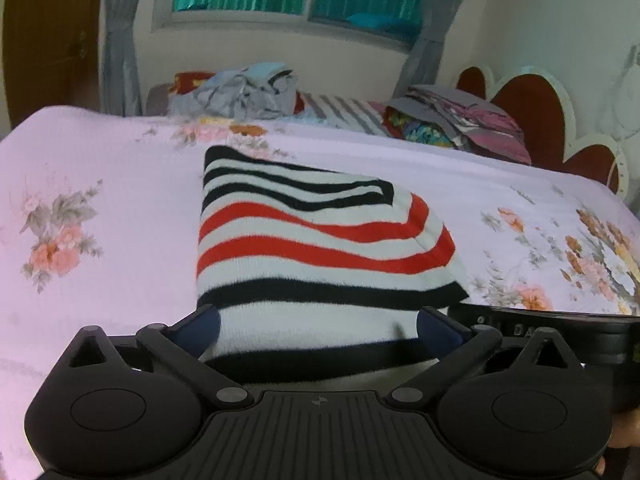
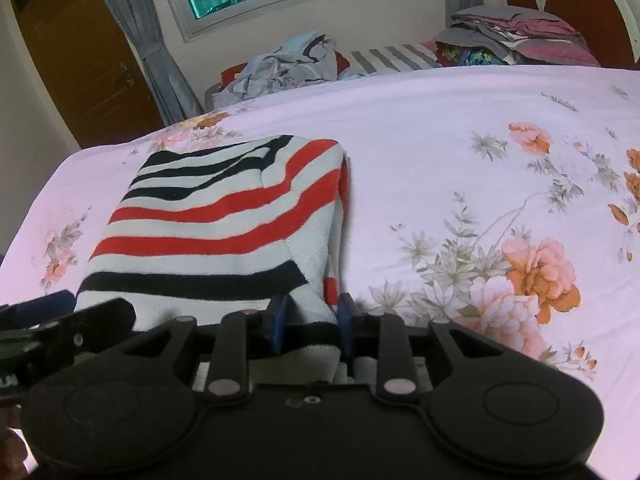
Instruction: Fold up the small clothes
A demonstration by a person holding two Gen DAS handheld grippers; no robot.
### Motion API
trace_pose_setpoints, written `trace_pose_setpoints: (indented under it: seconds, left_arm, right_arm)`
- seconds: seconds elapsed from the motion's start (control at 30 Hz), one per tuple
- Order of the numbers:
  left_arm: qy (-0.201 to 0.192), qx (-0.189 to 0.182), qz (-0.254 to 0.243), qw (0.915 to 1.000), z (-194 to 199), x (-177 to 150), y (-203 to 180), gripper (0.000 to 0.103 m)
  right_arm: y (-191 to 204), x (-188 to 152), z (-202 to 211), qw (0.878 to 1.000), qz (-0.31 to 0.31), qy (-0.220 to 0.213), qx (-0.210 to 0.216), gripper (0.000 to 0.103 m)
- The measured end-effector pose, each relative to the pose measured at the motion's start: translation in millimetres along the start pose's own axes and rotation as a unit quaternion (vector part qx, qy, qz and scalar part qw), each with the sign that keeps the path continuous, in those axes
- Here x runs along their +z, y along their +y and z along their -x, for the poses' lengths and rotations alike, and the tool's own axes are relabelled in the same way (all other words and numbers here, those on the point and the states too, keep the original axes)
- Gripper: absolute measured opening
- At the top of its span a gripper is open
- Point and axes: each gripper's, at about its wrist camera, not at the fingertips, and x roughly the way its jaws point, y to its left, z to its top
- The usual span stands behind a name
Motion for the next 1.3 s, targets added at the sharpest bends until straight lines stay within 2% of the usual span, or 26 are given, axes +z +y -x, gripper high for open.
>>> trace_pose_setpoints:
  seconds: [0.1,0.13,0.2,0.27,0.33,0.4,0.53,0.6,0.7,0.87,0.93,1.1,1.3]
  left_arm:
    - [0.042,0.049,0.019,0.9977,-1,-2,-3,0.103]
    - [0.067,0.078,0.032,0.9942,-2,-2,-4,0.103]
    - [0.091,0.120,0.062,0.9867,3,-5,-3,0.103]
    - [0.114,0.135,0.081,0.9810,15,-8,-1,0.103]
    - [0.122,0.132,0.083,0.9802,32,-11,-5,0.103]
    - [0.103,0.132,0.063,0.9838,62,-17,-18,0.103]
    - [0.018,0.145,0.029,0.9889,145,-37,-55,0.103]
    - [-0.021,0.161,0.007,0.9867,184,-50,-76,0.103]
    - [-0.069,0.195,-0.026,0.9779,243,-80,-107,0.103]
    - [-0.068,0.165,0.022,0.9837,322,-120,-133,0.103]
    - [-0.078,0.166,0.027,0.9826,348,-137,-142,0.103]
    - [-0.092,0.188,0.017,0.9777,393,-162,-160,0.103]
    - [-0.096,0.191,0.033,0.9765,428,-174,-165,0.103]
  right_arm:
    - [-5,0,17,1.000,-0.026,-0.005,0.014,0.037]
    - [-7,-1,26,0.999,-0.029,-0.008,0.019,0.042]
    - [-10,-6,44,0.999,-0.029,-0.018,0.017,0.050]
    - [-14,-14,64,0.999,-0.031,-0.021,0.023,0.054]
    - [-17,-23,88,0.999,-0.025,-0.018,0.034,0.057]
    - [-17,-35,115,0.999,-0.010,-0.020,0.048,0.061]
    - [-15,-63,176,0.996,0.028,-0.030,0.083,0.067]
    - [-15,-76,205,0.994,0.050,-0.034,0.093,0.068]
    - [-19,-98,255,0.990,0.080,-0.049,0.107,0.073]
    - [-25,-134,339,0.987,0.111,-0.080,0.083,0.087]
    - [-24,-146,368,0.986,0.114,-0.098,0.070,0.102]
    - [-20,-164,417,0.985,0.106,-0.127,0.045,0.103]
    - [-23,-172,441,0.982,0.096,-0.158,0.028,0.103]
